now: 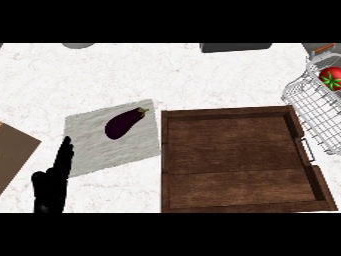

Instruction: Pick the tomato from the tray and place it in the tiered basket

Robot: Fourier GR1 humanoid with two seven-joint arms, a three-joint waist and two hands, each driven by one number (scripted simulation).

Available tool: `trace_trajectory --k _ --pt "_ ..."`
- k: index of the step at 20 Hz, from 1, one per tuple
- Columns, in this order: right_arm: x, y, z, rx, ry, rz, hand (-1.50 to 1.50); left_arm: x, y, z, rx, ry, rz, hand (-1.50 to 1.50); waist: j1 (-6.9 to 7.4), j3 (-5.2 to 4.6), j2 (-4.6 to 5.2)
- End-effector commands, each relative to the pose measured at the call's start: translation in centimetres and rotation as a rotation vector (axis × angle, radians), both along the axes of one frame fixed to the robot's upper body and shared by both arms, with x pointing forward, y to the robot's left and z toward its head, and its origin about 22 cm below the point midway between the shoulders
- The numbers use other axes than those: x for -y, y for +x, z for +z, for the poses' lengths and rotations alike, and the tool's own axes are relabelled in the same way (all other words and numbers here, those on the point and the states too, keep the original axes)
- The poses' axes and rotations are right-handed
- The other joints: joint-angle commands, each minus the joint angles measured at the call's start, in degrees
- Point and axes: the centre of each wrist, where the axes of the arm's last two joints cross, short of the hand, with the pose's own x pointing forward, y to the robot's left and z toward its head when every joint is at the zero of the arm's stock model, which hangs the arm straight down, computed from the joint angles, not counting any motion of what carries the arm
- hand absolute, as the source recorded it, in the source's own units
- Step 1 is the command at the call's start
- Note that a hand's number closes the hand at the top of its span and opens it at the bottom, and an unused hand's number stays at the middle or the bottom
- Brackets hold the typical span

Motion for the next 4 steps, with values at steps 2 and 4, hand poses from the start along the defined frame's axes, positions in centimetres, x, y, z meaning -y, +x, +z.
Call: trace_trajectory --k 2,4 --pt "-1.2 -7.6 -0.1 -0.003 -0.004 0.062 -1.5 -0.7 0.2 0.5 -0.028 0.007 0.028 0.0 -1.23 -0.06 -0.2" --pt "-1.6 -10.3 -0.6 0.015 -0.016 0.086 -1.5 -0.7 -0.6 -0.4 -0.026 -0.005 0.014 0.0 -0.57 -0.1 -0.04"
